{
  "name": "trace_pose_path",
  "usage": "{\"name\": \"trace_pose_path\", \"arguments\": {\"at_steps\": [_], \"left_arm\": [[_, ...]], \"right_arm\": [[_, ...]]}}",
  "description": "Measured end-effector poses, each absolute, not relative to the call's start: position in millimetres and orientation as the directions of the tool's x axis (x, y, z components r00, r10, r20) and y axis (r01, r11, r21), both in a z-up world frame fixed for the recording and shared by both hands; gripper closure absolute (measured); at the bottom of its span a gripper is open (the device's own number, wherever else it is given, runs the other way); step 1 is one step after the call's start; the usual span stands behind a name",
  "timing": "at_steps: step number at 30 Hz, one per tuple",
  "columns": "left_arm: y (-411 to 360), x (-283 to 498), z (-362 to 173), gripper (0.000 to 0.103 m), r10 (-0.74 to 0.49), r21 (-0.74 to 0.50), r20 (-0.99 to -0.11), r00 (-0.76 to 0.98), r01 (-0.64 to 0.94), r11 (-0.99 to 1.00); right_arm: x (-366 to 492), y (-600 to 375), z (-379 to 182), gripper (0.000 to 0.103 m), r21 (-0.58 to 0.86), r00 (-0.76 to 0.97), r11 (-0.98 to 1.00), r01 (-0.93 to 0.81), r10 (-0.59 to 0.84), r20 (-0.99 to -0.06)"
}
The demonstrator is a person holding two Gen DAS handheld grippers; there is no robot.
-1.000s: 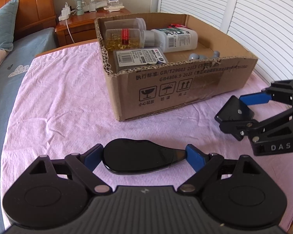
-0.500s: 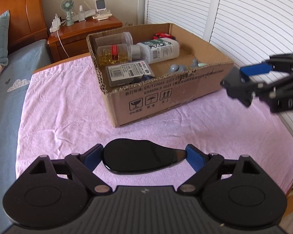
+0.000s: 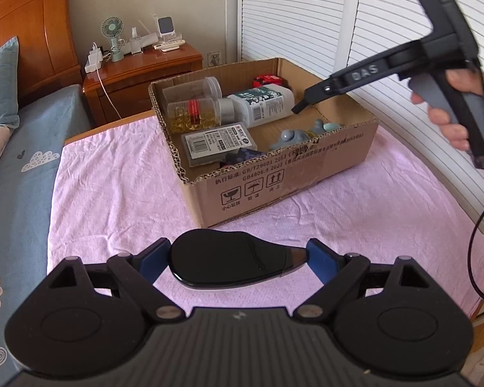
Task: Organize rigid objects
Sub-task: 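Carry the remote and pad into the box and open both grippers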
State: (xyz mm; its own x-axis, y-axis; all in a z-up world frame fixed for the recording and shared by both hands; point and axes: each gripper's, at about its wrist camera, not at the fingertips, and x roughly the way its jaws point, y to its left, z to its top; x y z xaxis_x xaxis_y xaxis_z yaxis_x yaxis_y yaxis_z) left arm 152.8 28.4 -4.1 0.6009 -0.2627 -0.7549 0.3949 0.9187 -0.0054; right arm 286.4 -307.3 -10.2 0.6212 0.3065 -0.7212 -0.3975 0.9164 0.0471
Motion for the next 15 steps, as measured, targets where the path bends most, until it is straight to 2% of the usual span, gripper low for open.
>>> {"name": "trace_pose_path", "arguments": {"at_steps": [4,6,8,15], "left_arm": [[34,154,-5,0.014,-0.252,-0.004,-0.756,0.604,0.381,0.925],[36,153,-5,0.014,-0.248,-0.003,-0.757,0.604,0.376,0.926],[36,154,-5,0.014,-0.245,0.000,-0.757,0.606,0.375,0.927],[33,155,3,0.014,-0.254,0.000,-0.750,0.611,0.384,0.923]], "right_arm": [[300,-296,-18,0.028,0.047,0.617,0.915,-0.401,0.308,-0.725],[304,-295,-19,0.008,0.061,0.617,0.921,-0.385,0.306,-0.725],[301,-299,-16,0.000,0.090,0.633,0.926,-0.368,0.320,-0.705],[279,-311,-6,0.000,0.083,0.626,0.947,-0.310,0.269,-0.732]]}}
